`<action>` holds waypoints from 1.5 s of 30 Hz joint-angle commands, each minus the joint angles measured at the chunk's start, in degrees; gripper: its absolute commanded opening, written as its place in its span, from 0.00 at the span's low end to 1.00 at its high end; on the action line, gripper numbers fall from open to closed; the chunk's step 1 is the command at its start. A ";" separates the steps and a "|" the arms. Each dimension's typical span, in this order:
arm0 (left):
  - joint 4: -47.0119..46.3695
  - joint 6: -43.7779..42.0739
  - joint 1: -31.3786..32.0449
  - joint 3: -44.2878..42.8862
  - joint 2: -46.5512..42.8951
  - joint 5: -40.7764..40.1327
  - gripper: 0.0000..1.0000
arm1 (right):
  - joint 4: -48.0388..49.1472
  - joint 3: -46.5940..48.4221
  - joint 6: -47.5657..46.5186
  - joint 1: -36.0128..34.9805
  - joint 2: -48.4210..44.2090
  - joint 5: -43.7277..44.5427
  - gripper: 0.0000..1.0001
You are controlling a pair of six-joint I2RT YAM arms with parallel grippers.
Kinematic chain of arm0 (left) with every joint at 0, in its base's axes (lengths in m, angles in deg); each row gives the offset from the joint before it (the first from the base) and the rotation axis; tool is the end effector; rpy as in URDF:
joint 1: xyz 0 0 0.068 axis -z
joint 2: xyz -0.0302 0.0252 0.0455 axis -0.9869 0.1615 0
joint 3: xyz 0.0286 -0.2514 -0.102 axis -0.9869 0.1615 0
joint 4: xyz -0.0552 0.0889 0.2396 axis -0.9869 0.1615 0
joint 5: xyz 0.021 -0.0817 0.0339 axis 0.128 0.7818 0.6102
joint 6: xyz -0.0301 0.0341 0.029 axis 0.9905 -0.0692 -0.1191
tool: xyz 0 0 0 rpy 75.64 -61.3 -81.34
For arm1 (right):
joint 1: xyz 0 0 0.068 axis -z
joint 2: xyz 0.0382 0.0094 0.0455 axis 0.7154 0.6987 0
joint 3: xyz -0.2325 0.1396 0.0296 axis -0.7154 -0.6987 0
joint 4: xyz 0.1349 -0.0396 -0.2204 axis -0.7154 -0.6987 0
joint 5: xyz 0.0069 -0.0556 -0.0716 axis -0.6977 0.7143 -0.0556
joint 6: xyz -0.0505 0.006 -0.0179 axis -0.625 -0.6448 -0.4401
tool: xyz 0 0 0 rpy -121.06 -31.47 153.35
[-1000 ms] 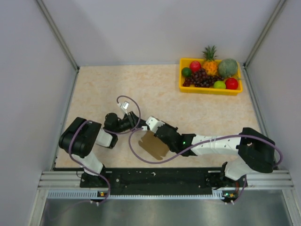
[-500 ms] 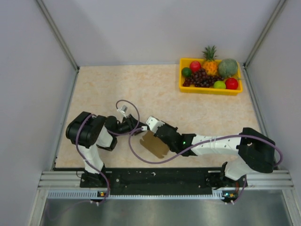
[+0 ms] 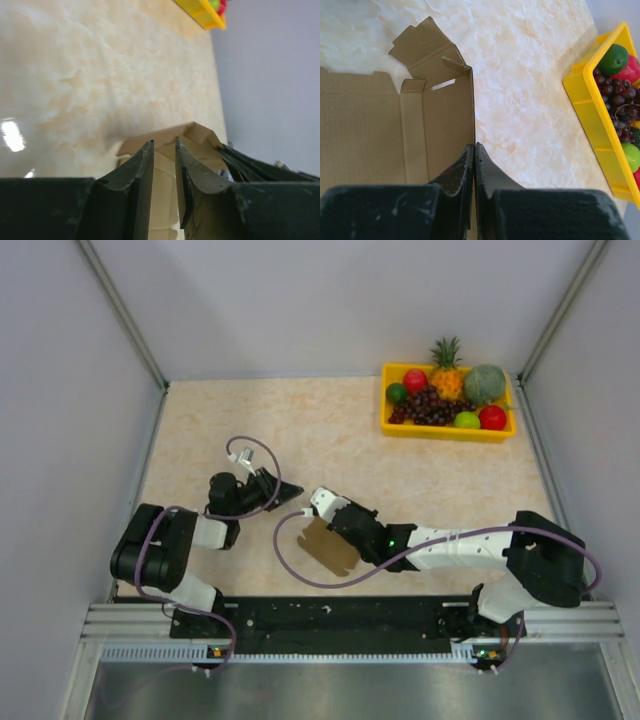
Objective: Fold the paper box
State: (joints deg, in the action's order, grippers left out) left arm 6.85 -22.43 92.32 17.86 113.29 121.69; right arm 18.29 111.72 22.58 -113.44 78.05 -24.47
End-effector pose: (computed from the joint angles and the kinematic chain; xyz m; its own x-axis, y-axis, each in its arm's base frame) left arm 0.2408 -0.0731 0.1422 -0.7507 -0.5027 -0.4286 0.2673 0.3621 -0.8930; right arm 0.1352 0.2711 0.2028 -0.0598 -0.7273 -0.6837 -0.5585 0.5921 -0.5810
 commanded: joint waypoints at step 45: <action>44.09 -38.77 14.92 -17.18 -6.80 -12.30 0.52 | 0.44 0.90 0.43 -0.61 -0.20 -2.64 0.00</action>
State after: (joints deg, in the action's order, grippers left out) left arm 53.29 -57.38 105.79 0.63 109.05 112.45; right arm 18.05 111.72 22.19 -113.44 78.05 -25.26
